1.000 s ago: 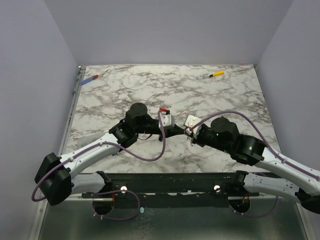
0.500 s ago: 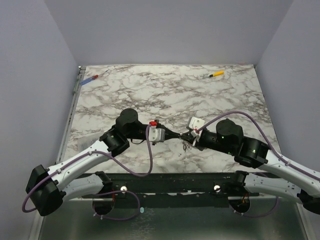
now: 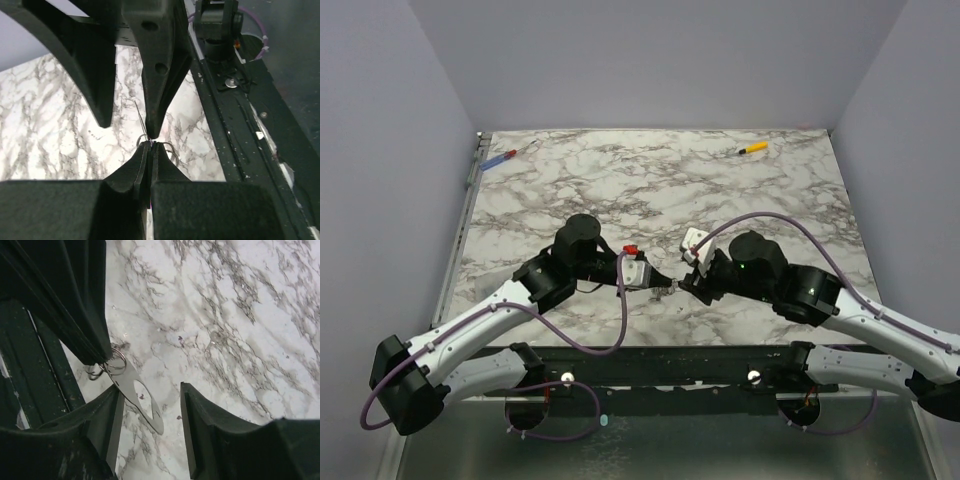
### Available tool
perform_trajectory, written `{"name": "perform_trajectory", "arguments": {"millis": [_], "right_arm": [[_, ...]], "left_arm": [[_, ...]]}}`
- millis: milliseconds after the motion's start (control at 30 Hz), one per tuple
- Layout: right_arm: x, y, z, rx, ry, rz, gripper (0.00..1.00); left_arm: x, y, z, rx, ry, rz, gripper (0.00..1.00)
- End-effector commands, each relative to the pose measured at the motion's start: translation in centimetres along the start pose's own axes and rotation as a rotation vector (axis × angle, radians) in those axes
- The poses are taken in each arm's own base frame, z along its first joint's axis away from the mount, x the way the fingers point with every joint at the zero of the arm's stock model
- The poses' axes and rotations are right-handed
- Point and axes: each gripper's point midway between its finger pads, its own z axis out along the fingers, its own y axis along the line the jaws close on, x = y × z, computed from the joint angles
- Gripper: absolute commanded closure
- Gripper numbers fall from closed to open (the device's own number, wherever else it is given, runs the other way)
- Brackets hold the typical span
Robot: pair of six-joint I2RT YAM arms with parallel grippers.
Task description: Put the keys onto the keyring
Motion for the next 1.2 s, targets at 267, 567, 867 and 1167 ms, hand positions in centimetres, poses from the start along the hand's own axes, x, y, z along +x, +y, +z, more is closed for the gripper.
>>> {"name": "perform_trajectory", "arguments": {"millis": [267,567,867,1167], "right_arm": [[-0.9,-3.5,-0.7,0.202,-0.04,0.066,0.39],[-2.4,-5.4,-2.3,0.335,-0.182,0.164,0.3],[-4.1,-3.0,-4.6,0.228,-0.538,0.155,0.32],[-5.6,2.5,-5.5,-0.058,-0.713,0.024,0.38]], "left_arm": [[-0.5,-0.3,-0.7,-0.019,0.06,-0.171,1.0],[1.1,1.9,-0.6,-0.18,0.13,-0.387,1.0],[-0.3,2.8,-0.5,-0.217,0.046,-0.336,1.0],[-4.4,1.7,-0.9,-0.151,-0.13,-0.18,1.0]]}}
